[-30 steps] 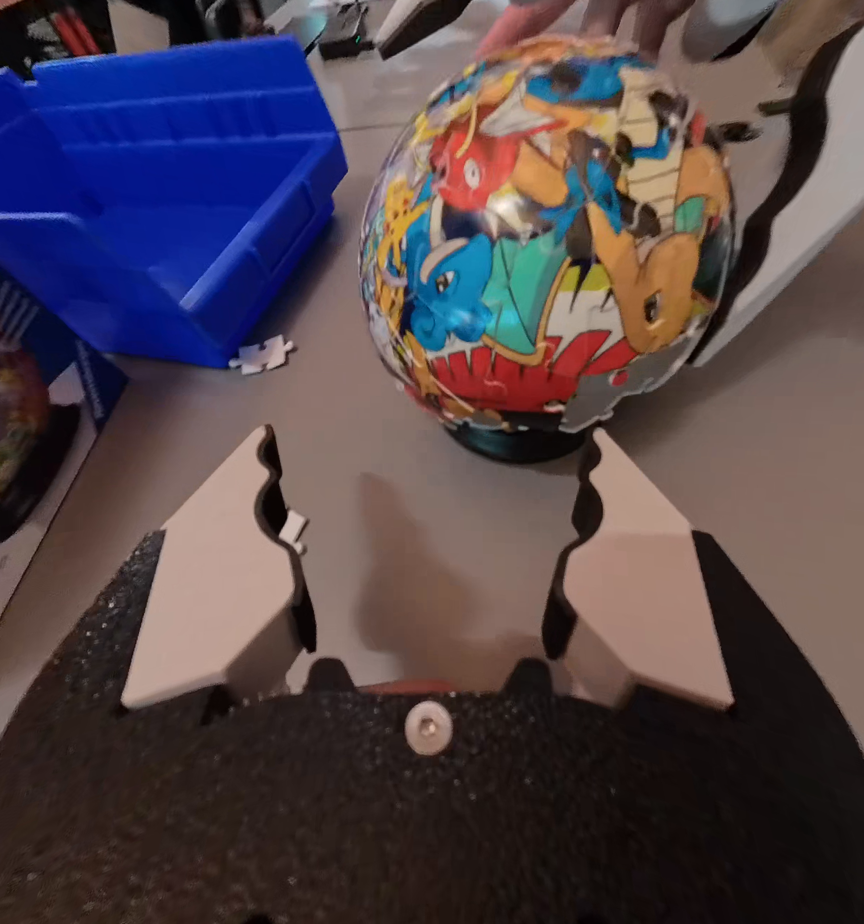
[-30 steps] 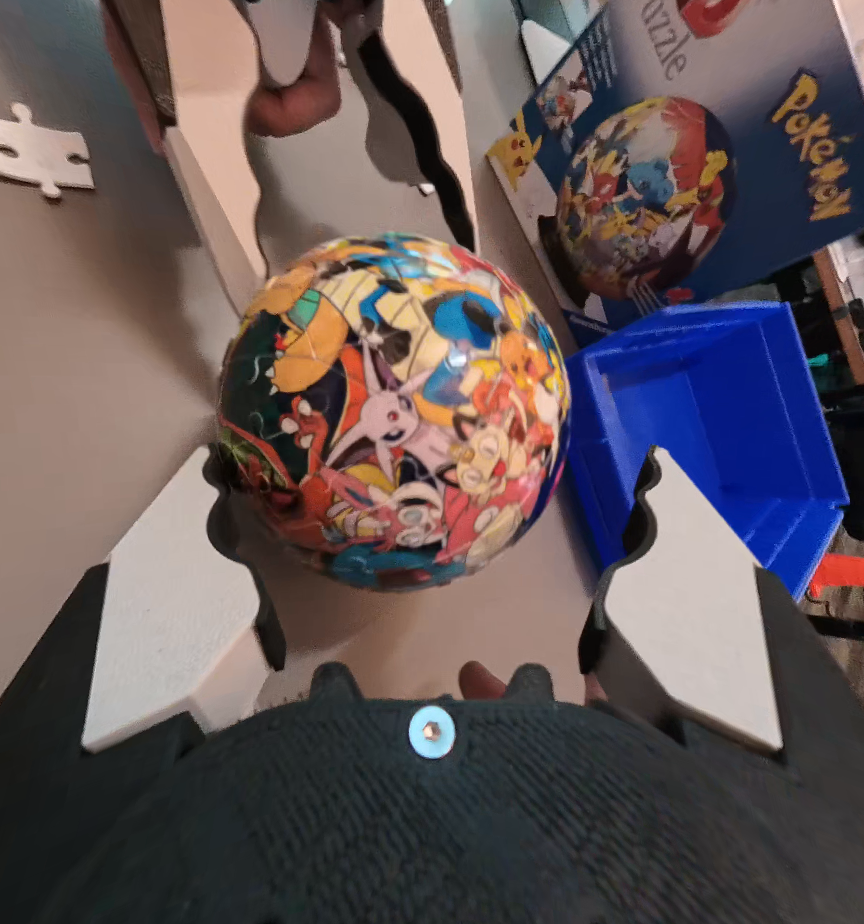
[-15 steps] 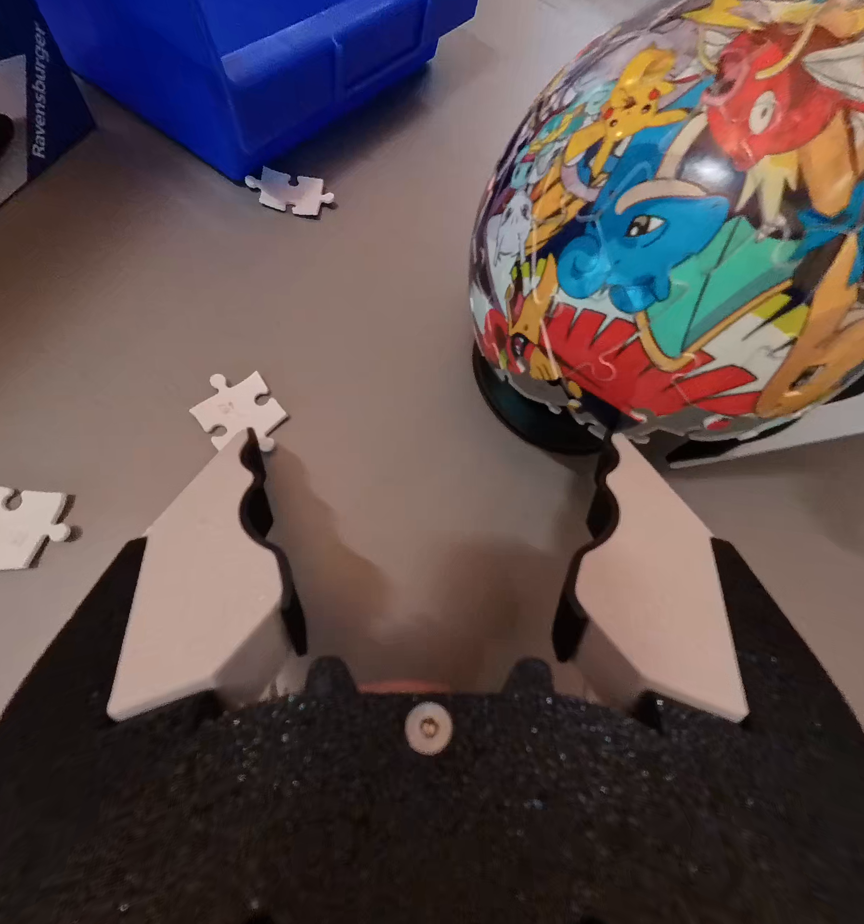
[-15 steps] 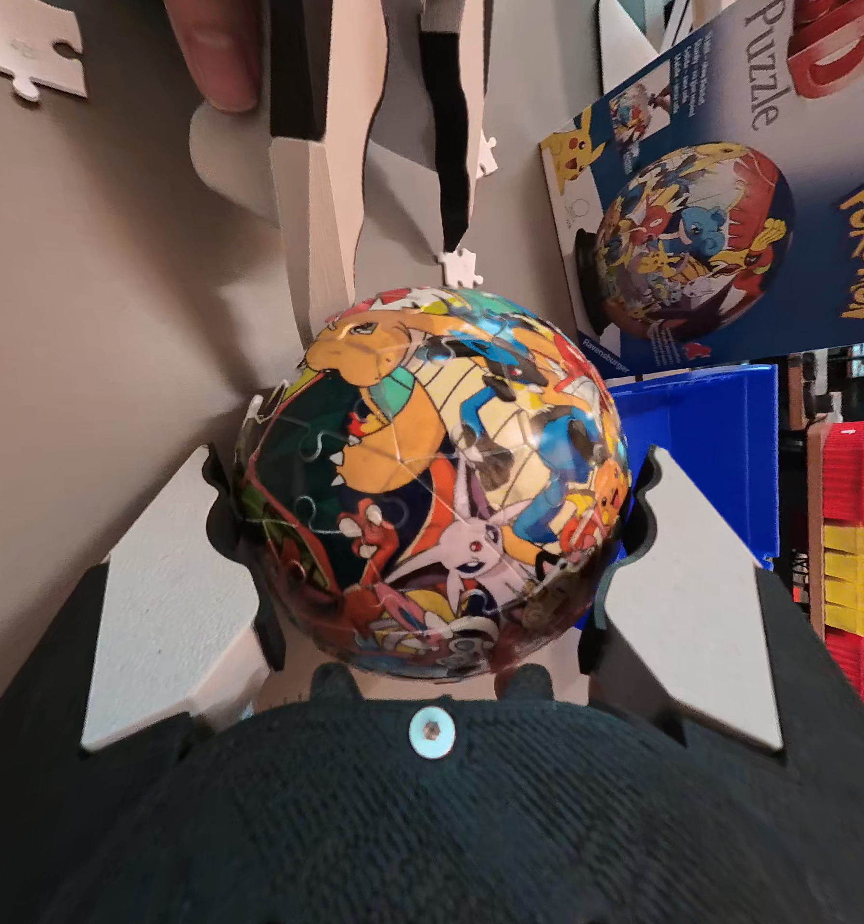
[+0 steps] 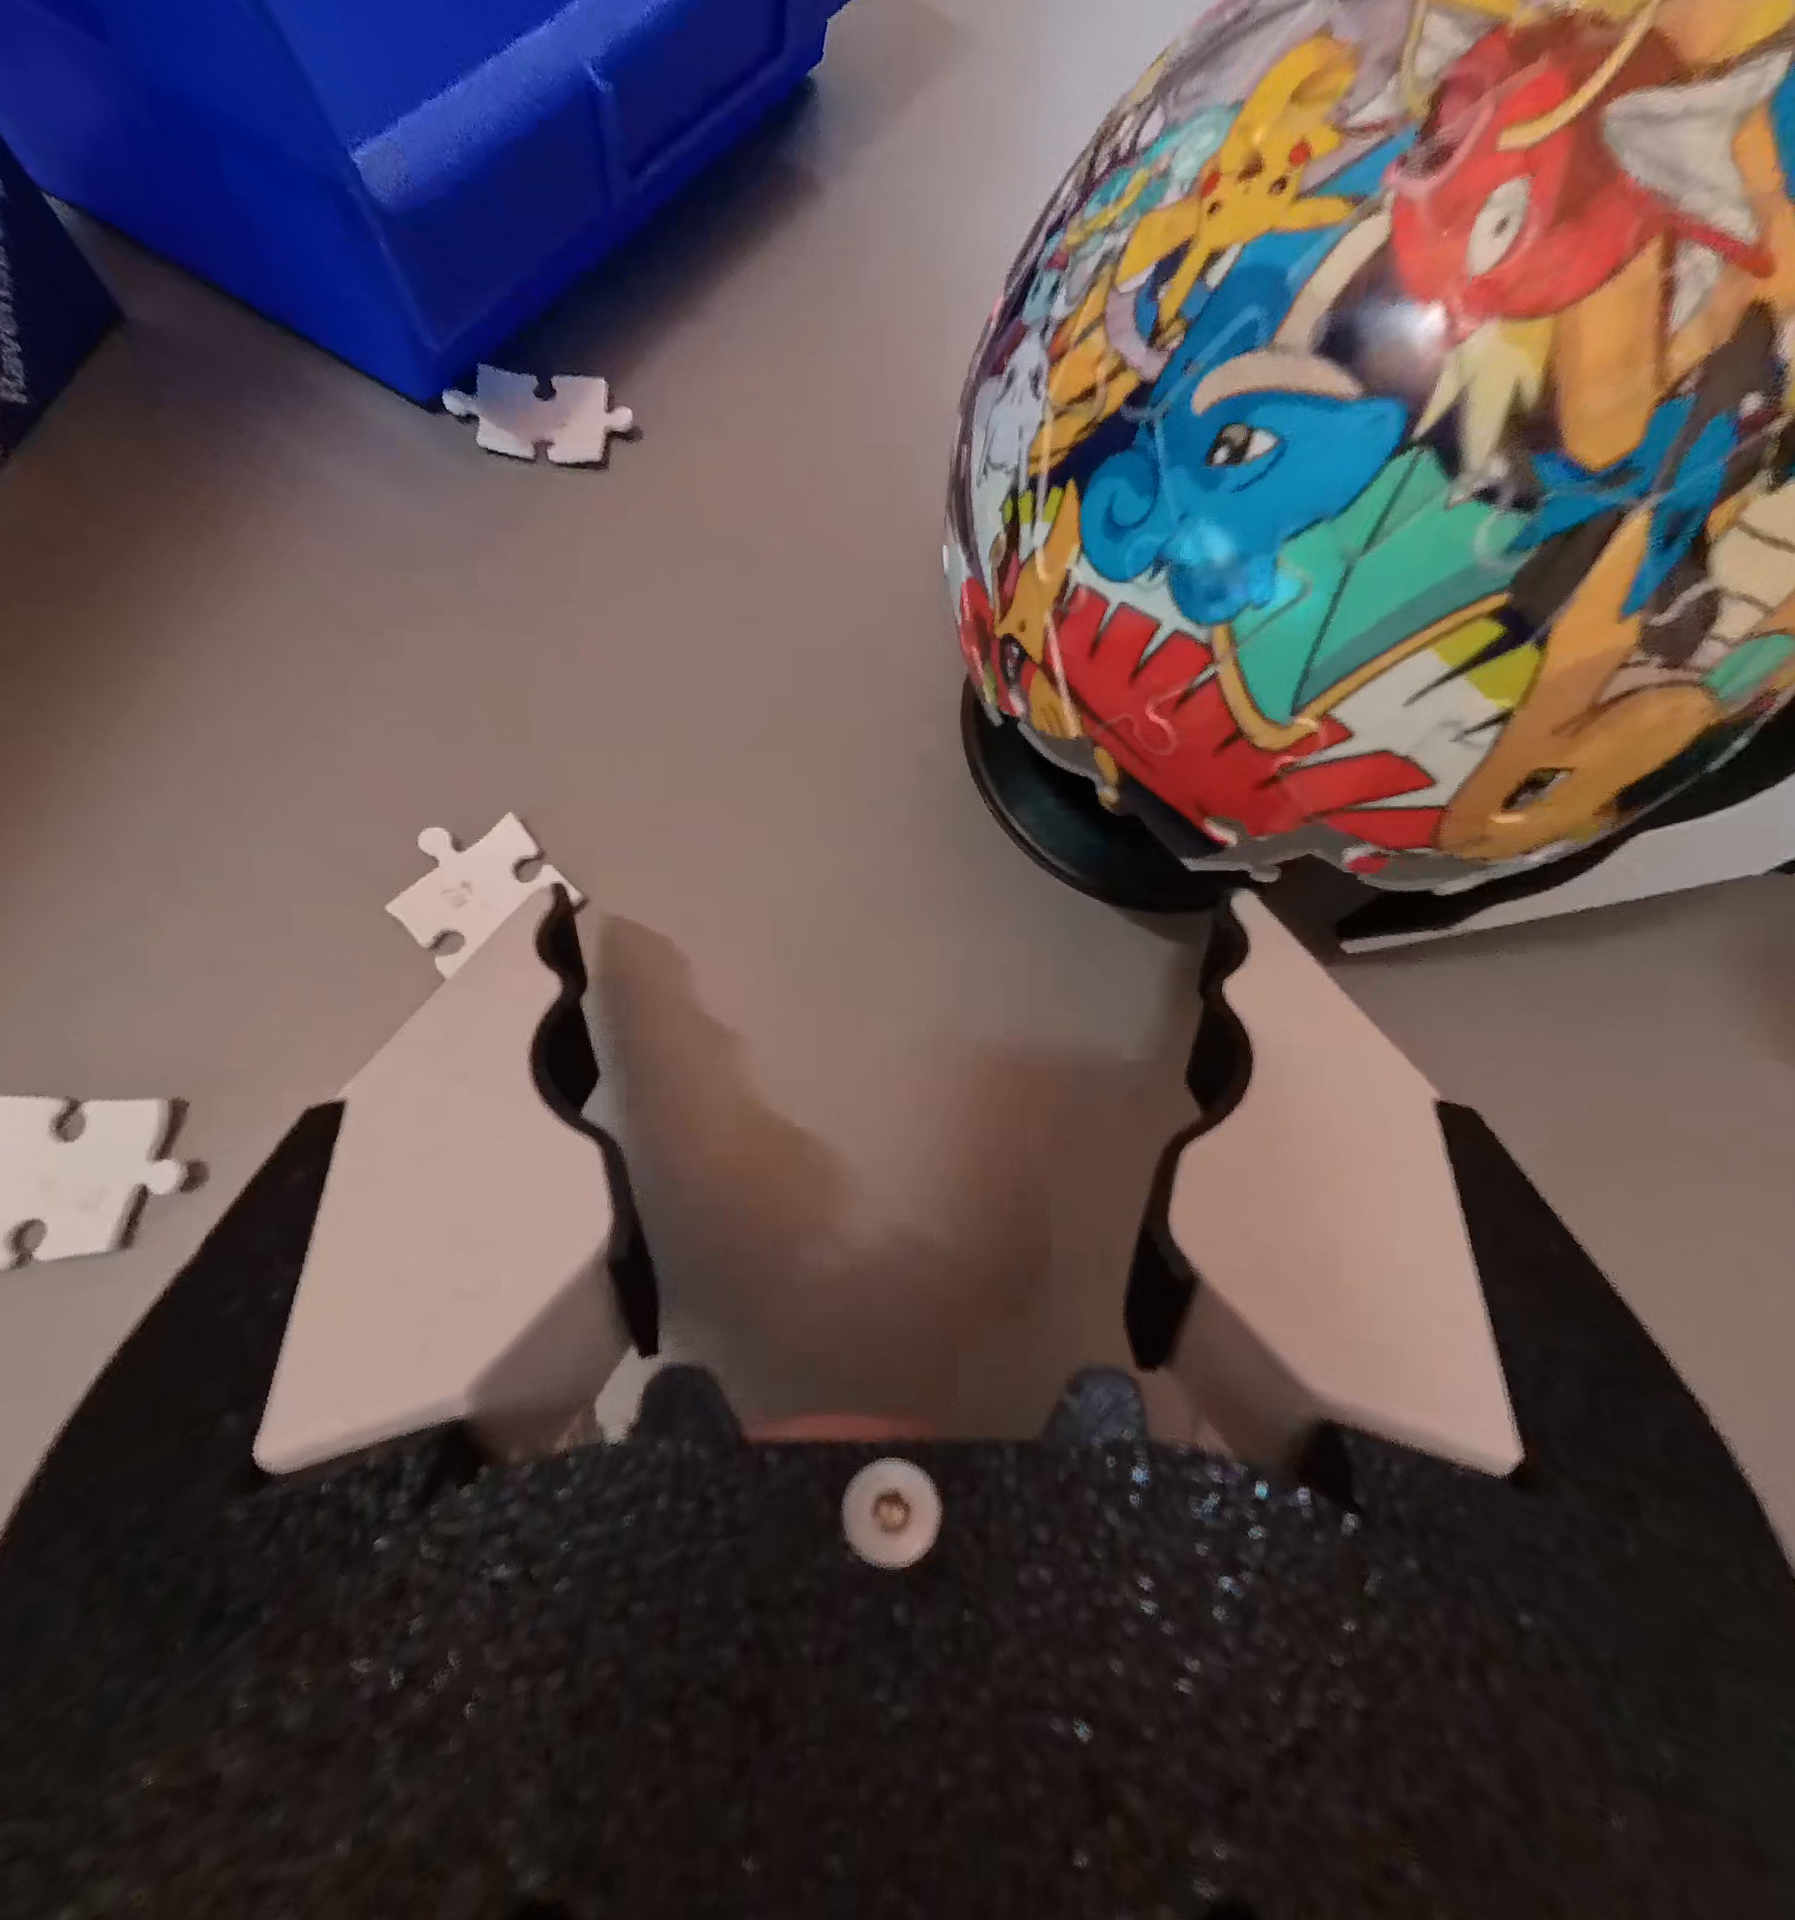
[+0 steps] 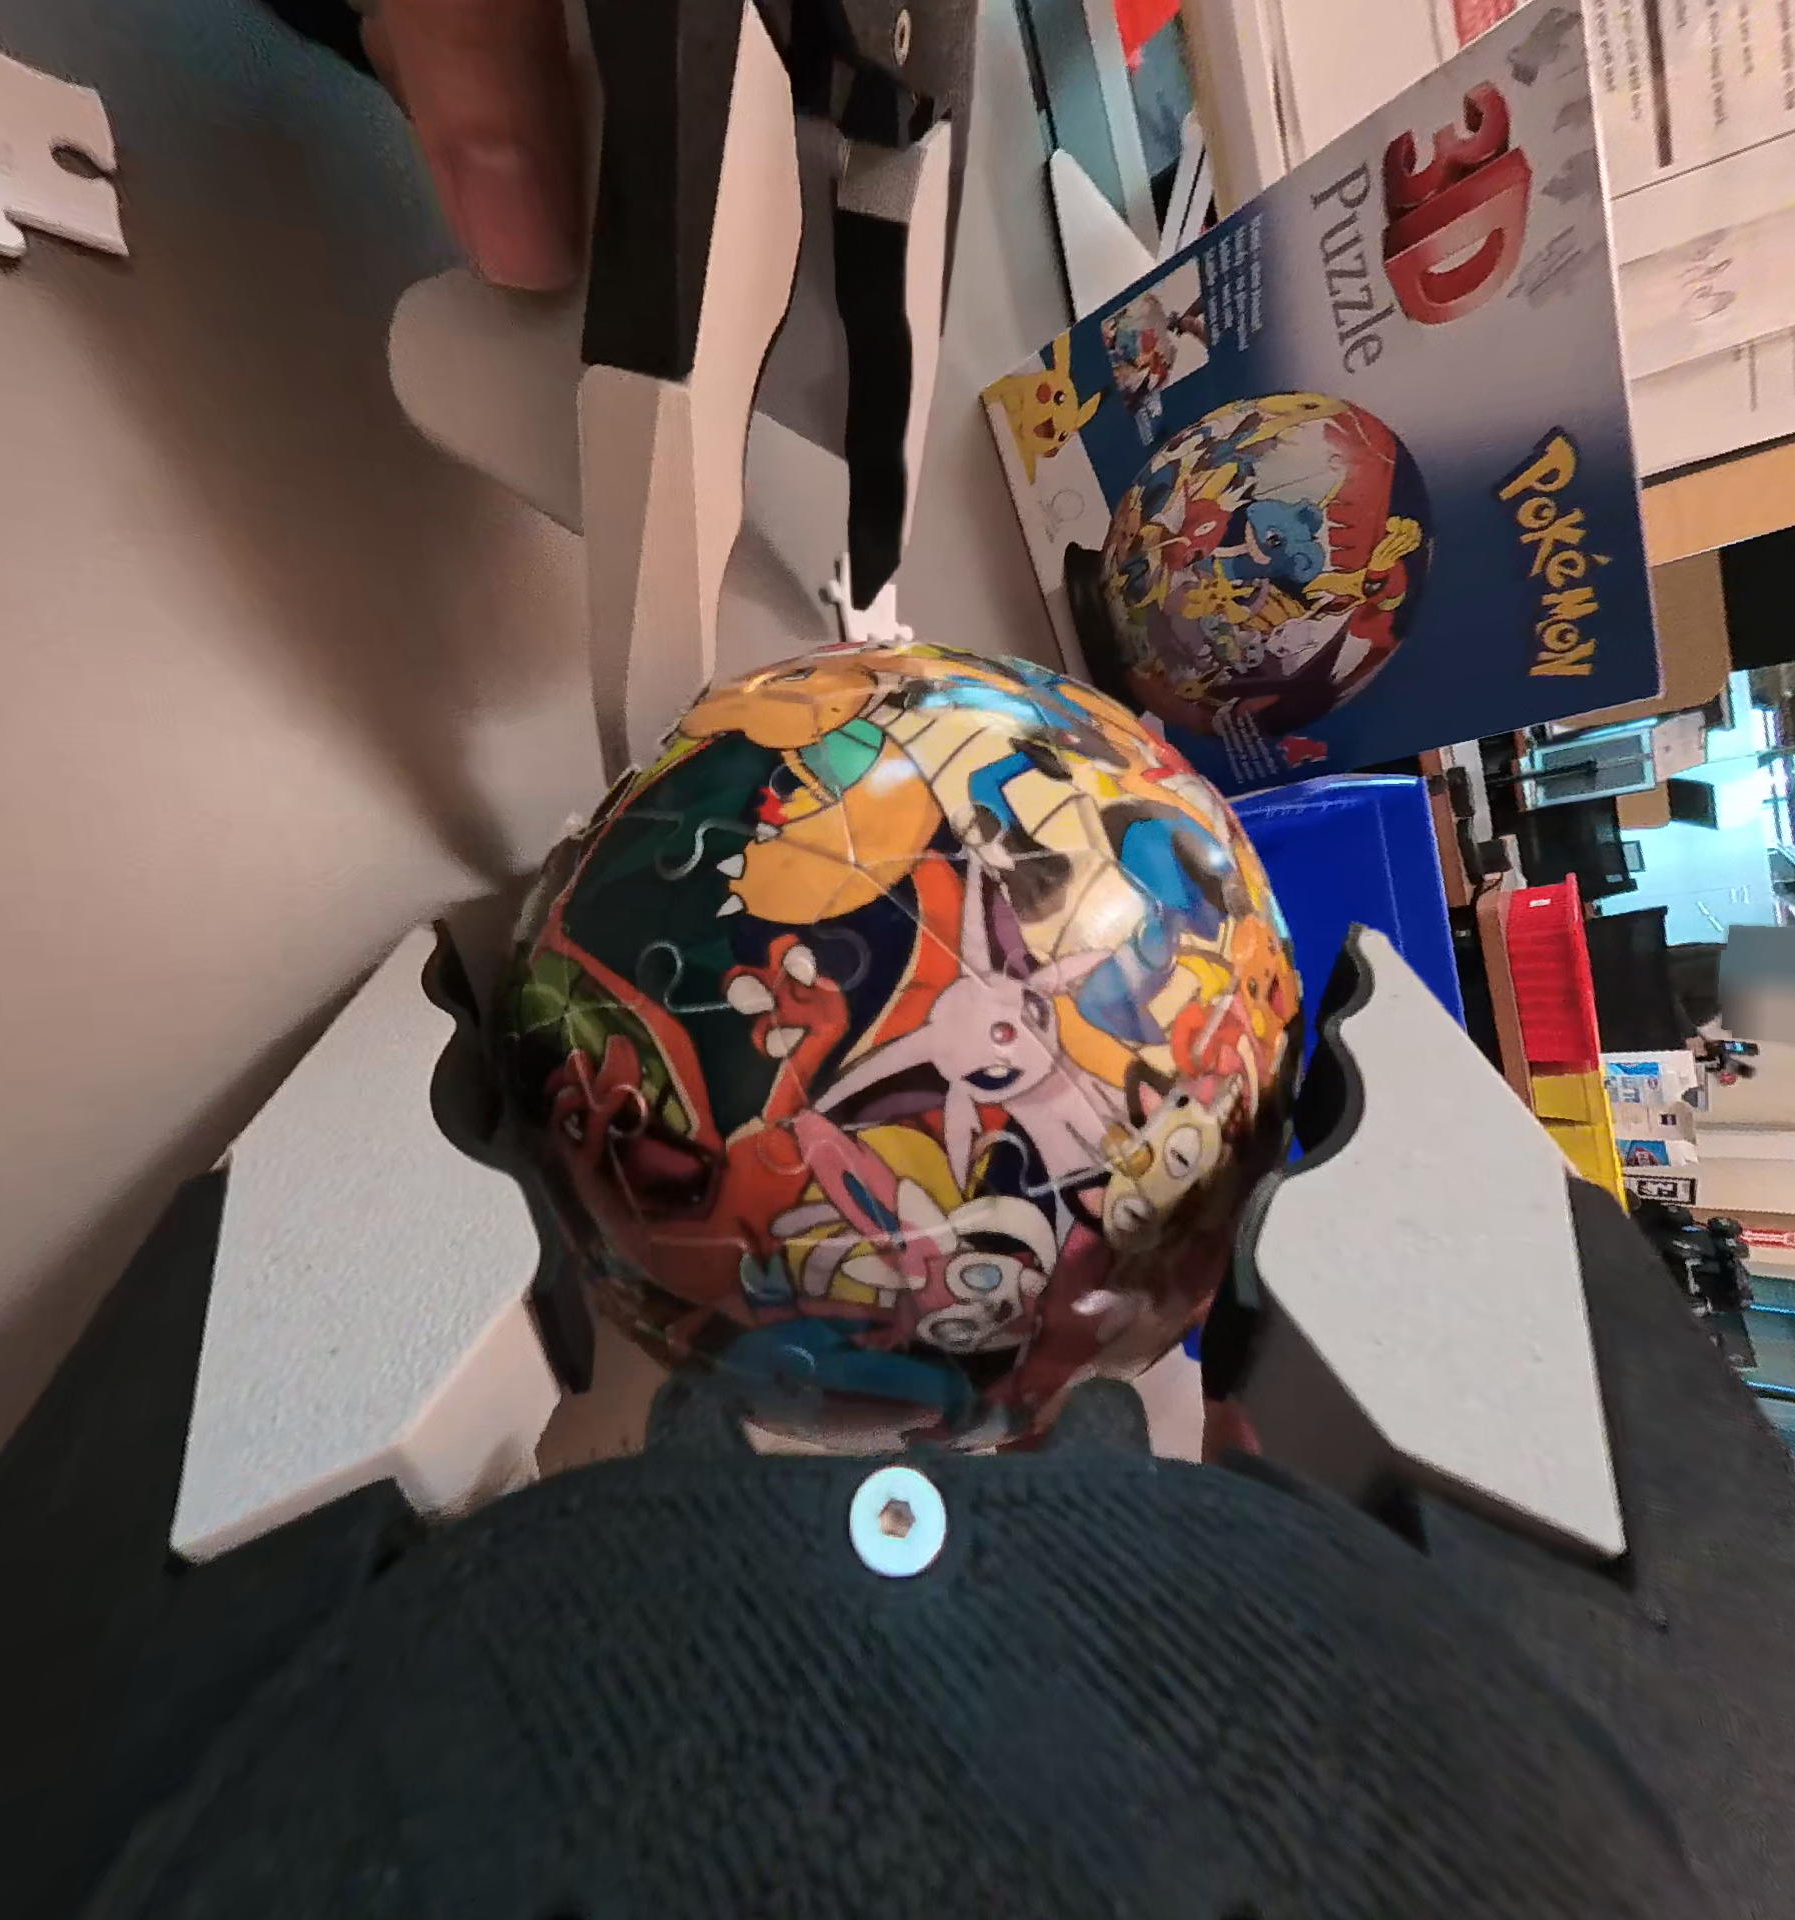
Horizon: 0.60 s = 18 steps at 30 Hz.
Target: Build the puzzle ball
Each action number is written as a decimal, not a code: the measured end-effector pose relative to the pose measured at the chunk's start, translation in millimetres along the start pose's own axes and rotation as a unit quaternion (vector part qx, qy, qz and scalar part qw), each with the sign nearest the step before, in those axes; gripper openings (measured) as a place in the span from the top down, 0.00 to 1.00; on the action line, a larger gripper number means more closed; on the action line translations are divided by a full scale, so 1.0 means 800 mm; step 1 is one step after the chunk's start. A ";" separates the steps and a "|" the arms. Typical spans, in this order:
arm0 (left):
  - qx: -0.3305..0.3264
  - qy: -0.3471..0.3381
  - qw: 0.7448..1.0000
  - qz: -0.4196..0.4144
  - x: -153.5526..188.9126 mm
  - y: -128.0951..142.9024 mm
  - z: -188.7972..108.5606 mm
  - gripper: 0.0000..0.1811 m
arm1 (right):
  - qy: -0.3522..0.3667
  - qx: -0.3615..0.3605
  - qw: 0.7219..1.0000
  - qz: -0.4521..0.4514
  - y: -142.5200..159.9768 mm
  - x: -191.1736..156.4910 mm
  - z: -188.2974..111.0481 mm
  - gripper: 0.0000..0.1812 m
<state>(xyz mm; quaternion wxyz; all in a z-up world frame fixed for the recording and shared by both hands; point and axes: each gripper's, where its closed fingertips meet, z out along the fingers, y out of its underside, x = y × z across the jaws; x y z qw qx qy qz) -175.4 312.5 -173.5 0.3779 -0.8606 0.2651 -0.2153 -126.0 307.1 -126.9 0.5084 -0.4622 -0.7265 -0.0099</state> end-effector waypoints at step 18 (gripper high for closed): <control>0.006 0.115 0.993 -0.031 0.031 0.002 -0.009 0.58 | 0.027 0.083 0.993 0.074 -0.022 0.025 -0.029 0.17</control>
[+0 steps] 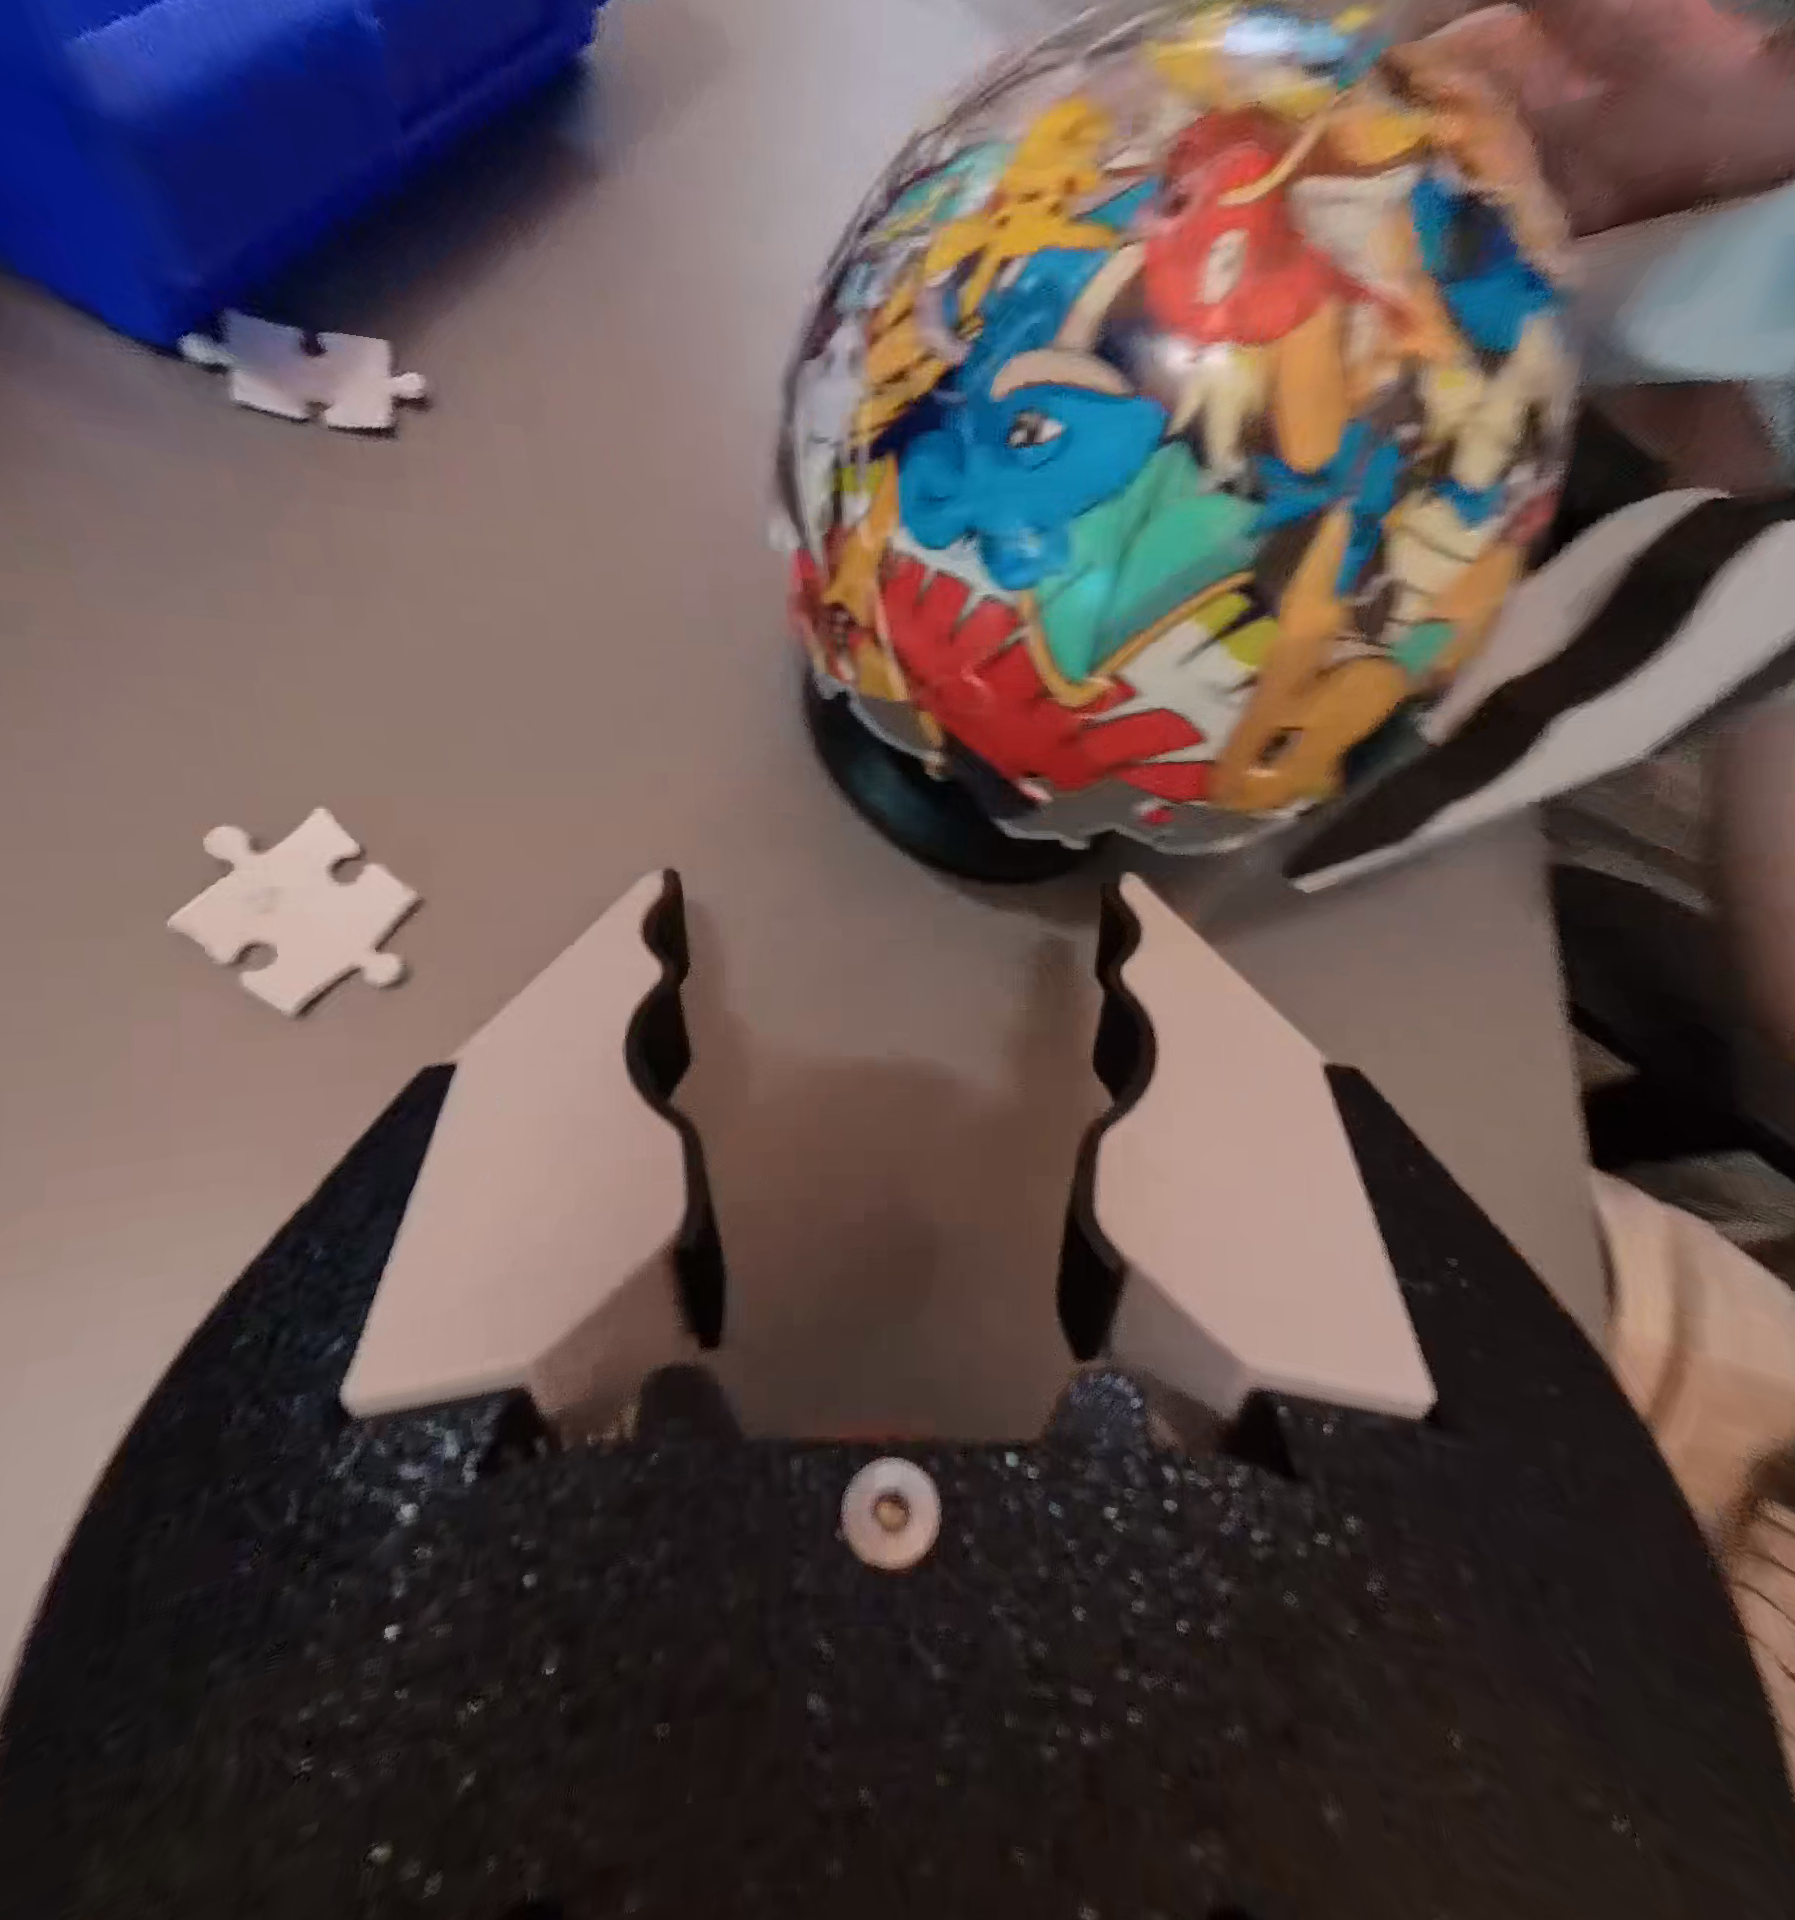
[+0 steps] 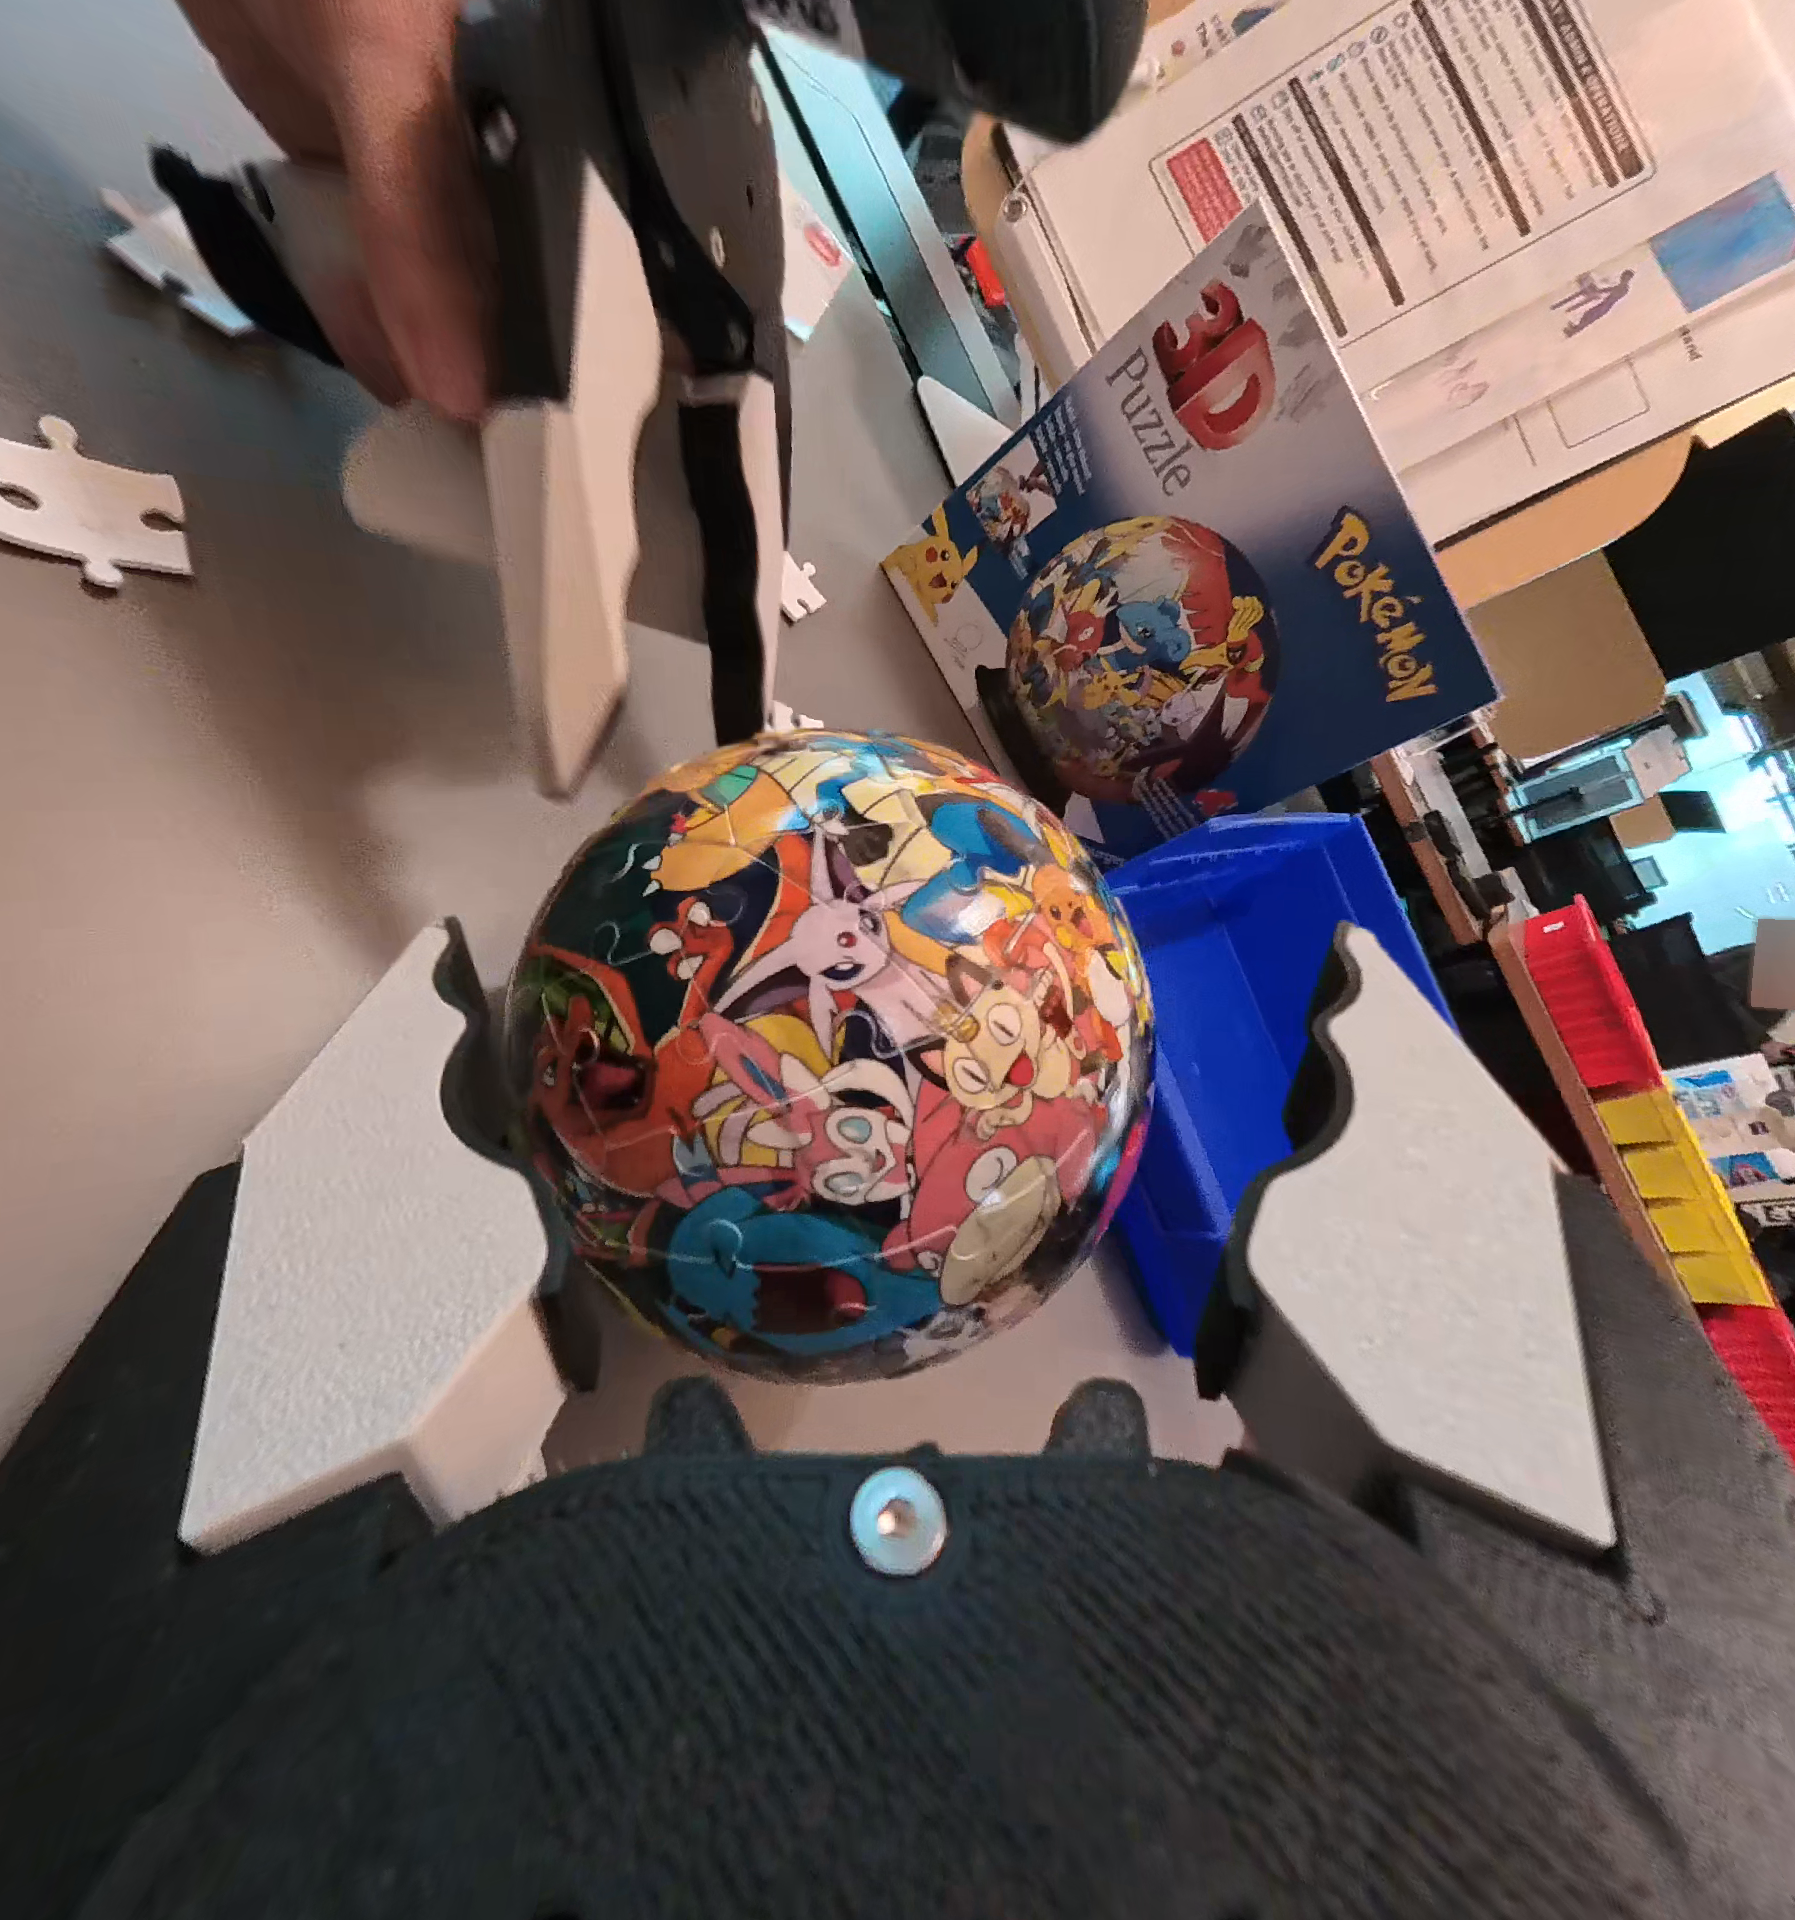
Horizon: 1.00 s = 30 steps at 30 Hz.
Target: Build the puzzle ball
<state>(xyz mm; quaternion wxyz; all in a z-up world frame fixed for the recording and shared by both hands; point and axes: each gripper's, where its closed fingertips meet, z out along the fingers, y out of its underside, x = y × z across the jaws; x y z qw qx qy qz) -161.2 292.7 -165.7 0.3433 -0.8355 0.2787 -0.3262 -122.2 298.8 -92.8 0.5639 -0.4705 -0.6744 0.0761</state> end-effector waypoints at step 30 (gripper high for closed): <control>-0.041 -0.110 0.991 0.065 -0.043 -0.022 0.065 0.35 | 0.000 -0.055 0.998 0.006 0.039 -0.016 0.014 0.19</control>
